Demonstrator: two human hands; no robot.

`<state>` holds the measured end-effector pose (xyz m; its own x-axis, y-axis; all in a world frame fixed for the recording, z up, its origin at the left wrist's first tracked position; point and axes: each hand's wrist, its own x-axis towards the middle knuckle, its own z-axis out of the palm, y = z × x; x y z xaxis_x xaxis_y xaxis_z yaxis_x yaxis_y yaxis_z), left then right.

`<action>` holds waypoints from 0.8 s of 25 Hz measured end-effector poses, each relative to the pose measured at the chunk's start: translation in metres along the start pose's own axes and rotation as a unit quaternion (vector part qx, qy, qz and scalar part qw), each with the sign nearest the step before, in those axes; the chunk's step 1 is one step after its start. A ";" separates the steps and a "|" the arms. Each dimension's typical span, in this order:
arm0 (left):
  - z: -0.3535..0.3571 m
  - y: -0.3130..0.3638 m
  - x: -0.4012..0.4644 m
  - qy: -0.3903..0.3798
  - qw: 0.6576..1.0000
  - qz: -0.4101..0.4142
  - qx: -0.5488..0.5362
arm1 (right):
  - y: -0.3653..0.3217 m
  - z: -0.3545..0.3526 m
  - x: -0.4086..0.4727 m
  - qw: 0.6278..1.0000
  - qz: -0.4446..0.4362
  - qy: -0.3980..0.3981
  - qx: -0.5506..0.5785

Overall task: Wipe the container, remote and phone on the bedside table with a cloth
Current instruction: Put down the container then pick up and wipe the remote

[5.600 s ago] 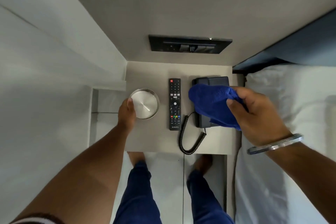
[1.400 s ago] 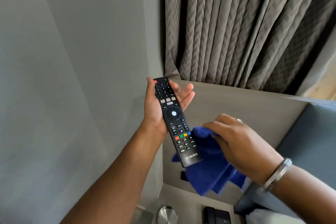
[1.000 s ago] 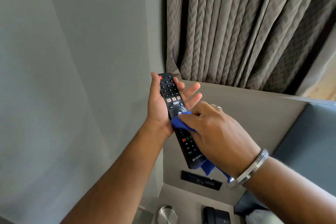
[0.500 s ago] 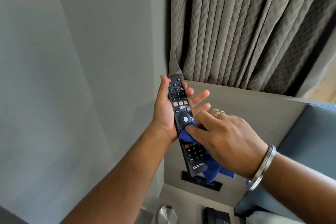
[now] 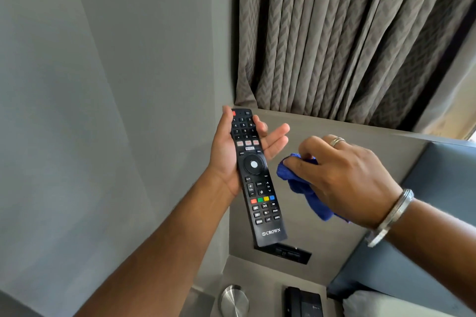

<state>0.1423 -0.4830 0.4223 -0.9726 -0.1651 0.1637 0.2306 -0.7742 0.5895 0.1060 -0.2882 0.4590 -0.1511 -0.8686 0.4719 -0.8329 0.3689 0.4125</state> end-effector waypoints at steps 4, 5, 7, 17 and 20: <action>0.007 -0.005 0.000 0.003 1.000 0.000 0.013 | -0.029 -0.003 0.005 0.999 -0.036 0.006 0.033; 0.007 -0.007 0.000 -0.001 1.000 0.000 0.017 | -0.032 -0.002 0.006 0.999 -0.040 -0.002 0.034; 0.010 -0.010 0.001 -0.008 1.000 0.006 0.023 | -0.028 0.000 0.007 0.999 -0.034 0.000 0.034; 0.004 -0.003 -0.001 -0.061 0.997 -0.019 0.046 | -0.011 -0.018 0.023 0.961 0.187 0.098 0.177; 0.009 -0.006 -0.001 -0.113 0.991 -0.035 0.054 | -0.018 -0.025 0.036 0.955 0.203 0.084 0.199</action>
<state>0.1423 -0.4726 0.4262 -0.9575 0.0377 0.2860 0.1767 -0.7069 0.6849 0.1283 -0.3180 0.4880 -0.4447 -0.6039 0.6614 -0.8656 0.4794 -0.1443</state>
